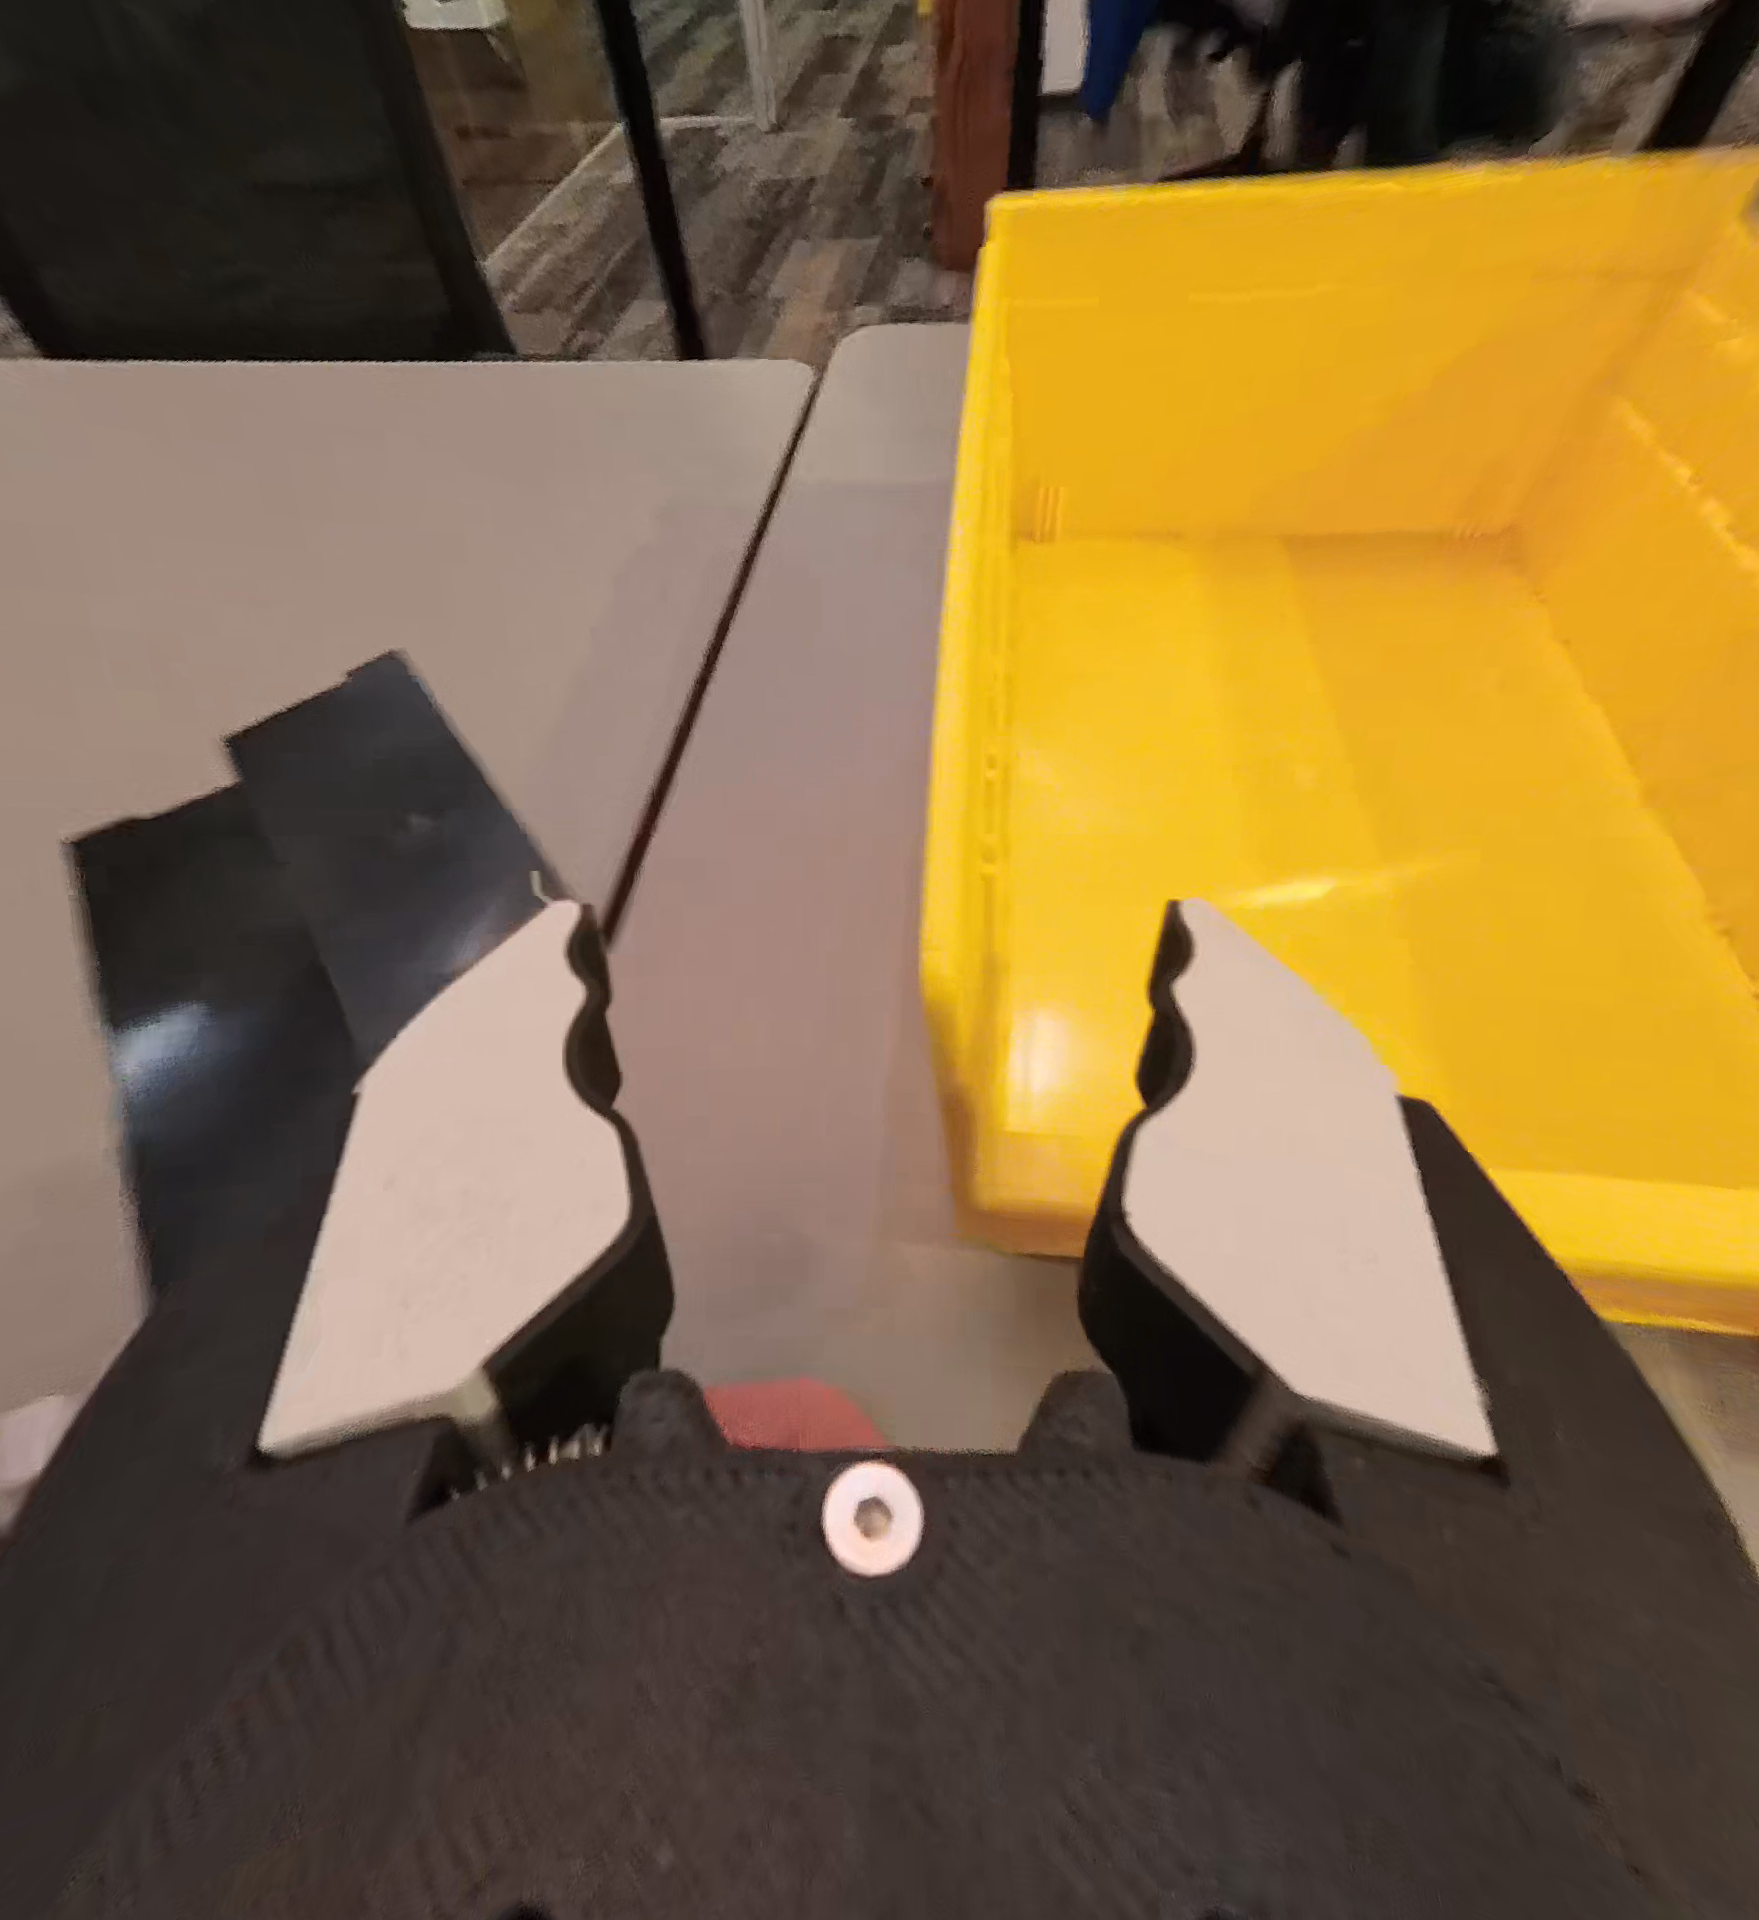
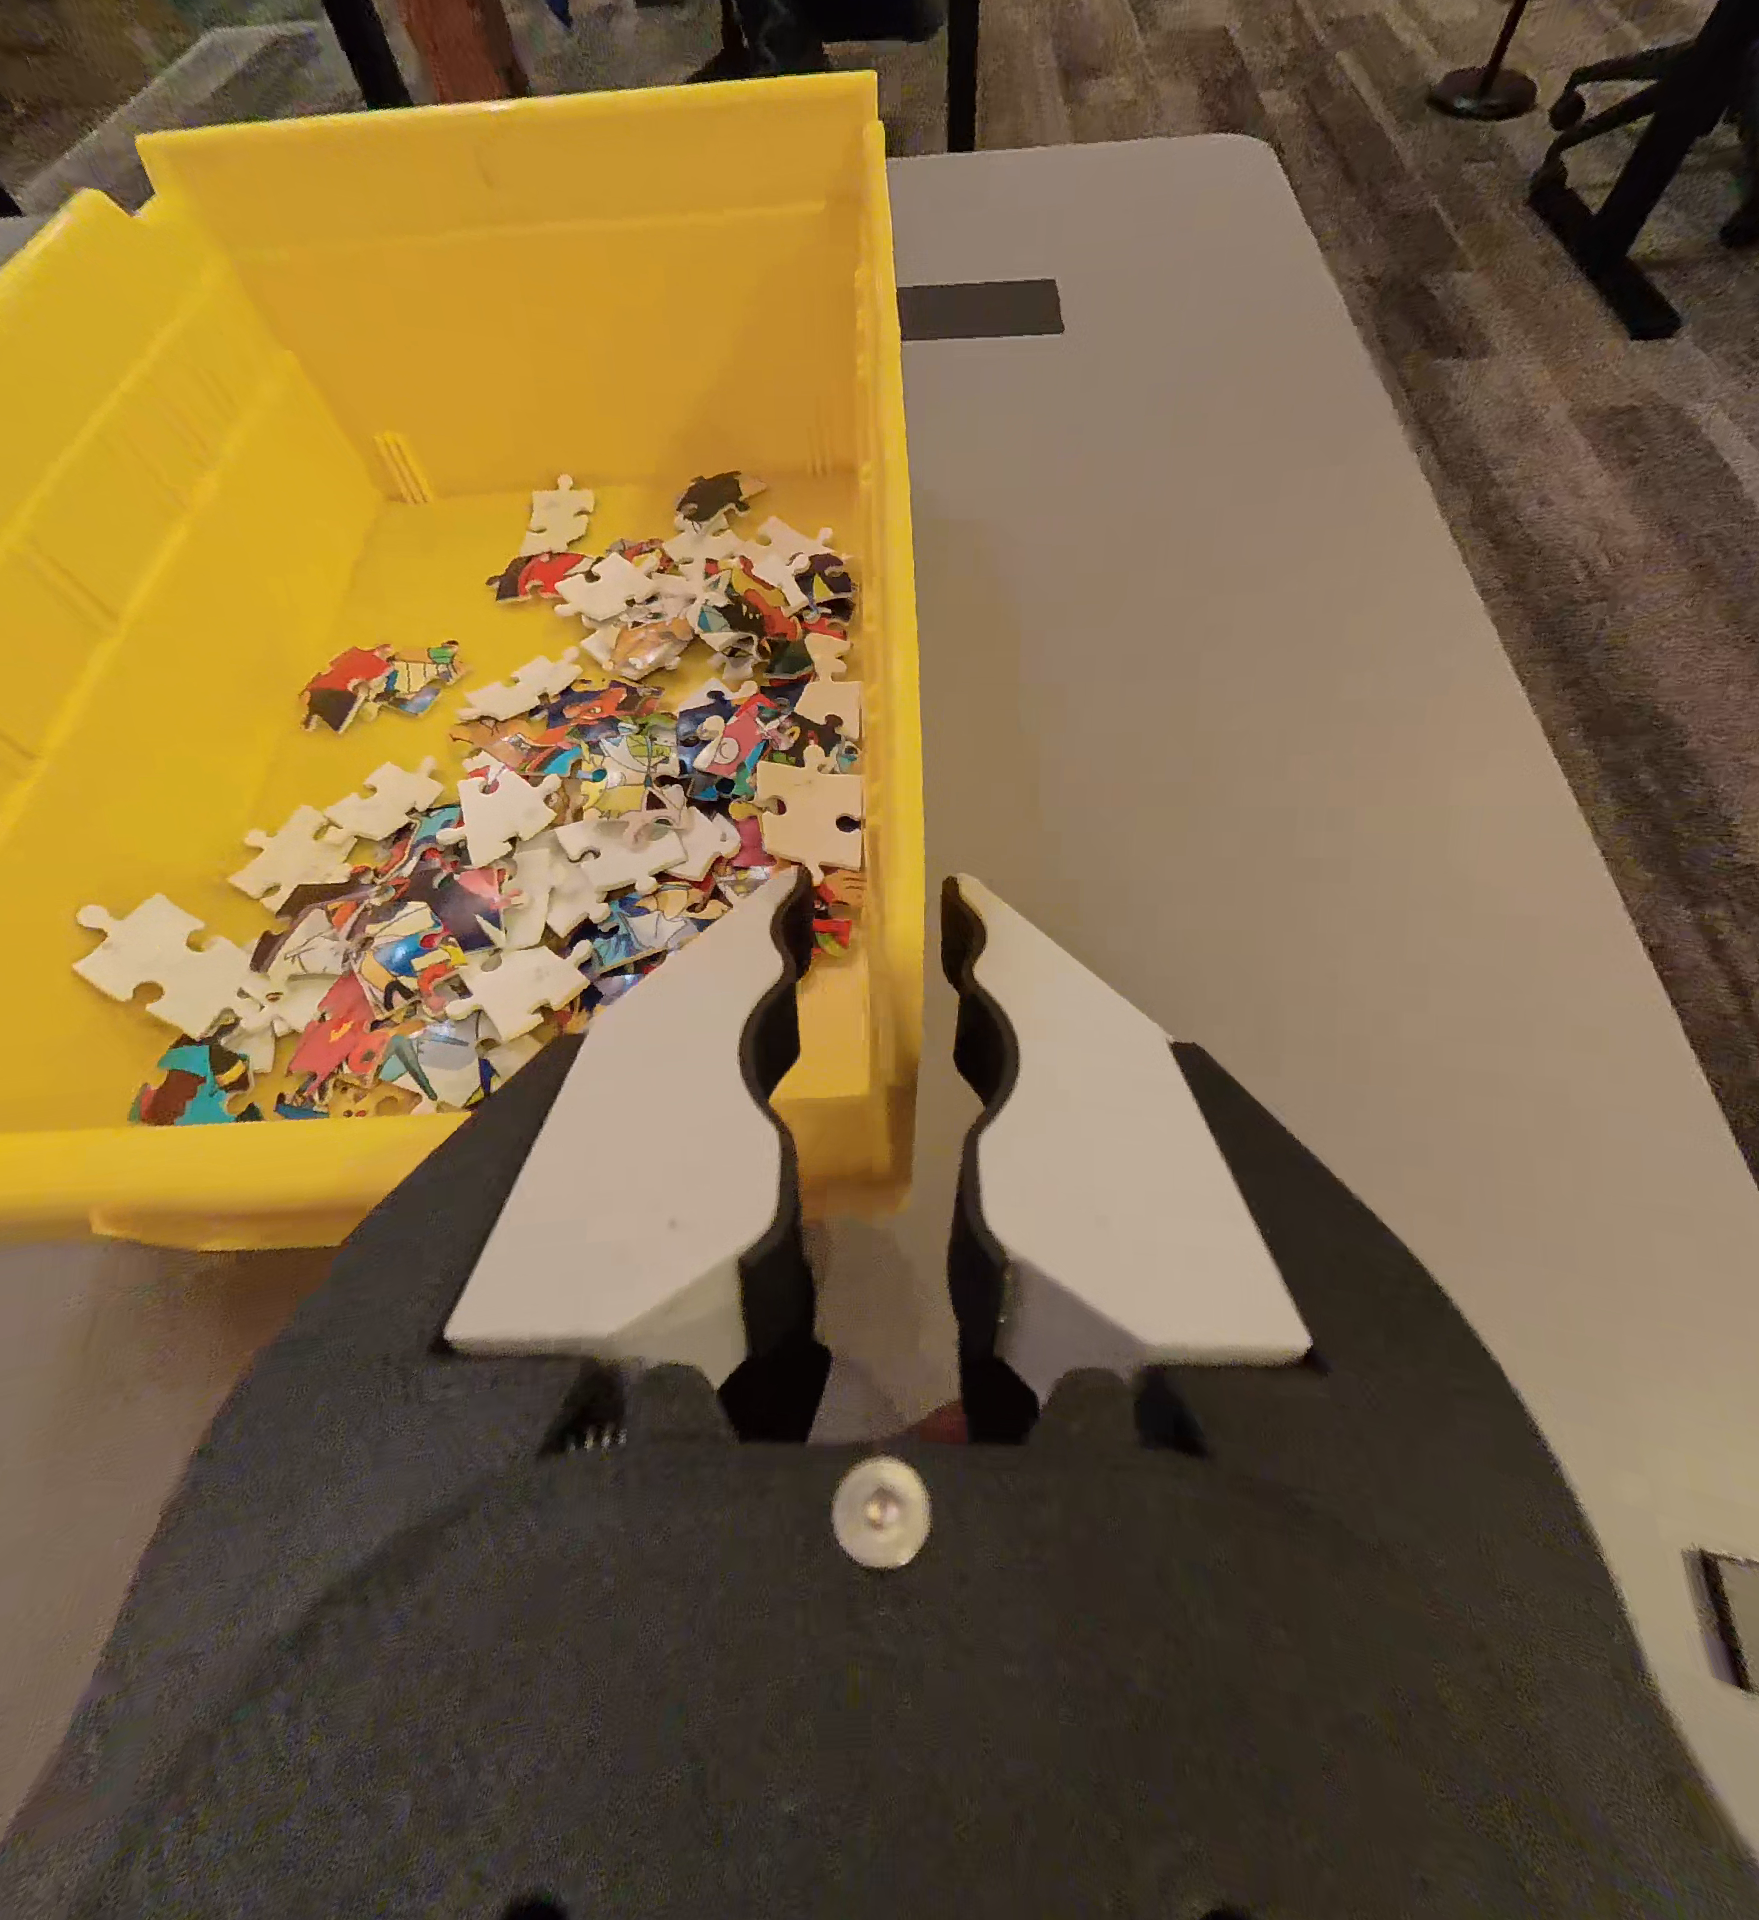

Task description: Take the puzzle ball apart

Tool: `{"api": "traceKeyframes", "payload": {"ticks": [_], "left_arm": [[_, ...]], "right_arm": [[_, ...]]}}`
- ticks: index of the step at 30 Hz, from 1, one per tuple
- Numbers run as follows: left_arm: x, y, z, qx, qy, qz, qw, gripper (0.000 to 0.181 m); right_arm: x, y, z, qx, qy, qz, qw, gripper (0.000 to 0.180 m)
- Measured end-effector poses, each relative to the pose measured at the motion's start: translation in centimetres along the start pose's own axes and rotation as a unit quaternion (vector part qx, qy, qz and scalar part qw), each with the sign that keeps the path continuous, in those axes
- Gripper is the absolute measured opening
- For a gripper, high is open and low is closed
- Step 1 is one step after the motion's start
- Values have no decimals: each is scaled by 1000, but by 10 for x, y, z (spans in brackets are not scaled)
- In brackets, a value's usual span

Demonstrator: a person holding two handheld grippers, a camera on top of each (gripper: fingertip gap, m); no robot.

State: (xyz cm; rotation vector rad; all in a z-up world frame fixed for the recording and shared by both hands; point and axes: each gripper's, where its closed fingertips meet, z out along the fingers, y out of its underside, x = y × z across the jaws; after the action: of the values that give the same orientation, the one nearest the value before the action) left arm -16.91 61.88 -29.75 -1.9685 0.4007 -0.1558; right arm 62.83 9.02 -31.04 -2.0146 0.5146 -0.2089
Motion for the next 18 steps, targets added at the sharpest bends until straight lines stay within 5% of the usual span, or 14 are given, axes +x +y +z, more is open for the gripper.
{"api": "traceKeyframes", "payload": {"ticks": [2,8,10,16,18], "left_arm": [[-4,1,7,-15,-8,35,999,91],[12,5,20,-41,69,28,996,16],[14,5,20,-39,81,31,995,5],[24,10,14,-47,128,27,990,9],[25,16,17,-70,130,27,989,64]], "right_arm": [[-6,2,3,-10,-30,-2,999,19],[-2,0,9,-16,-59,13,998,1],[-2,-1,10,-21,-56,6,998,1],[-4,-4,2,-26,-45,5,999,7],[-5,-6,7,-33,-47,1,998,23]]}}
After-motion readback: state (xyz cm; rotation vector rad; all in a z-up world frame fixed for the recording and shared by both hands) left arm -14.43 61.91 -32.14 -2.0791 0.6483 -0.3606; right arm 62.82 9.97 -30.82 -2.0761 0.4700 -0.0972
